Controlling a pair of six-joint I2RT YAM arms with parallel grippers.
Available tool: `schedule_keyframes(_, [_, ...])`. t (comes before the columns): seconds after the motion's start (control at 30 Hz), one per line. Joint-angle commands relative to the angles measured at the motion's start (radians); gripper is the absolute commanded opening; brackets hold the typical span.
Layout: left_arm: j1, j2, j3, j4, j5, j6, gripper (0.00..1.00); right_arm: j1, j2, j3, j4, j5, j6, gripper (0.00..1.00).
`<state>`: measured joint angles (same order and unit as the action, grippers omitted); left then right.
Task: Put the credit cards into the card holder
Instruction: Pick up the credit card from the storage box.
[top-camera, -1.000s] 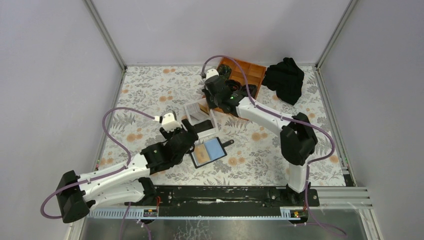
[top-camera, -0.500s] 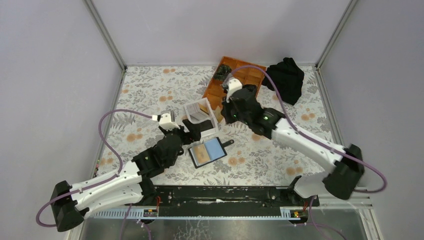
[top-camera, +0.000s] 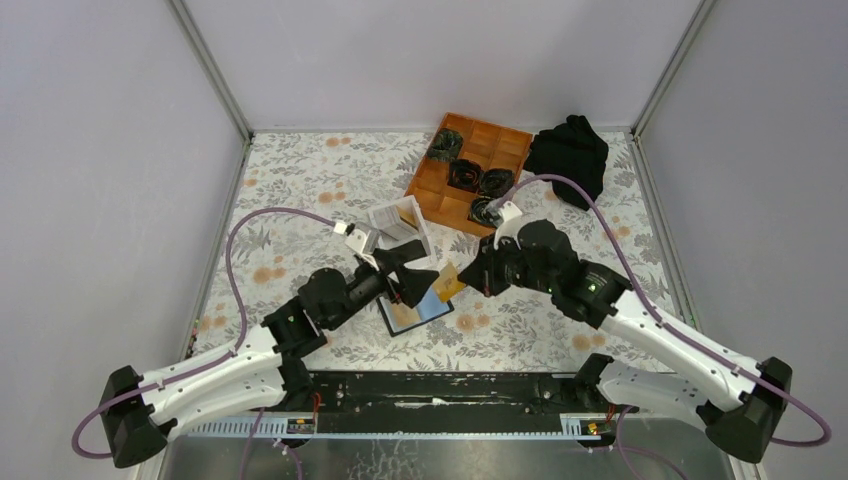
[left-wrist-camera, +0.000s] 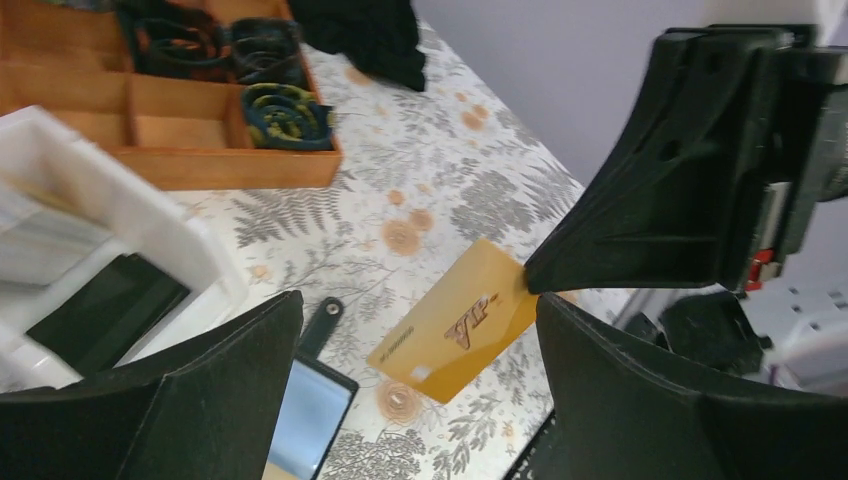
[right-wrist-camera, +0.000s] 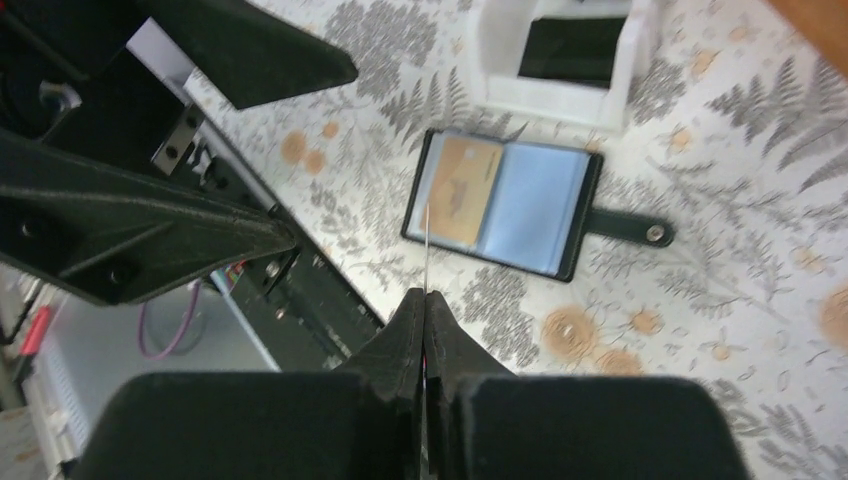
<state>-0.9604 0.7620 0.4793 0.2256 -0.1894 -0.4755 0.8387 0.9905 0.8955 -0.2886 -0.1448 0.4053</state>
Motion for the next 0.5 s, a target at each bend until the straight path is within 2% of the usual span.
schedule_keyframes(0.0, [0.018,0.001,-0.006,0.094,0.244,0.069,0.93,0.006,-0.085,-0.037,0.018,-0.129,0.078,0.00])
schedule_keyframes(0.2, [0.041,0.023,-0.003,0.054,0.382,0.077,0.90,0.006,-0.144,-0.076,0.034,-0.205,0.129,0.00])
schedule_keyframes(0.33, [0.052,0.024,-0.015,0.065,0.443,0.076,0.81,0.006,-0.175,-0.089,0.031,-0.226,0.145,0.00])
schedule_keyframes(0.47, [0.062,0.062,-0.012,0.092,0.522,0.064,0.78,0.006,-0.185,-0.093,0.019,-0.243,0.146,0.00])
